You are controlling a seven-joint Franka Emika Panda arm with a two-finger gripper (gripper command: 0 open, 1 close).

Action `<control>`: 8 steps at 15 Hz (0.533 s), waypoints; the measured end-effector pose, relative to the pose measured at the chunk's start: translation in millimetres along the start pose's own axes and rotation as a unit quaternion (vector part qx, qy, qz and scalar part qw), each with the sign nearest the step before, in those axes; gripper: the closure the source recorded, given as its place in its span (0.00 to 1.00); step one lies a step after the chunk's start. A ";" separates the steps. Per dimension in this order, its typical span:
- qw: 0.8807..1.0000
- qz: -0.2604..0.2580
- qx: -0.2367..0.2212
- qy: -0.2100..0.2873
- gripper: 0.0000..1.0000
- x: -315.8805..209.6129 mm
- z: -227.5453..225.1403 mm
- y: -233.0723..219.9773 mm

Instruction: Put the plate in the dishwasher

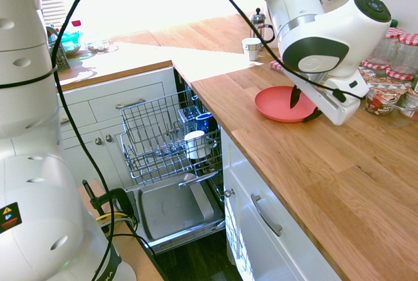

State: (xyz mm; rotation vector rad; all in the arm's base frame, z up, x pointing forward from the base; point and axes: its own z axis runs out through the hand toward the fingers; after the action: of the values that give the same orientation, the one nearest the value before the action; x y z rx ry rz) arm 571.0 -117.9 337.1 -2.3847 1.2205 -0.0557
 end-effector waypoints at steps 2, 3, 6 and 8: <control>1.000 0.001 -0.002 -0.002 1.00 -0.6 3.0 1.9; 1.000 0.001 -0.004 -0.004 1.00 -1.8 6.1 2.9; 1.000 0.001 -0.008 -0.005 1.00 -3.4 13.5 4.8; 1.000 0.001 -0.008 -0.004 1.00 -3.2 13.8 5.1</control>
State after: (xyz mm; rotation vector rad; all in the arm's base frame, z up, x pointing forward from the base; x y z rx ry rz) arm 568.5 -112.7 323.1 -2.3943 1.2249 -0.0349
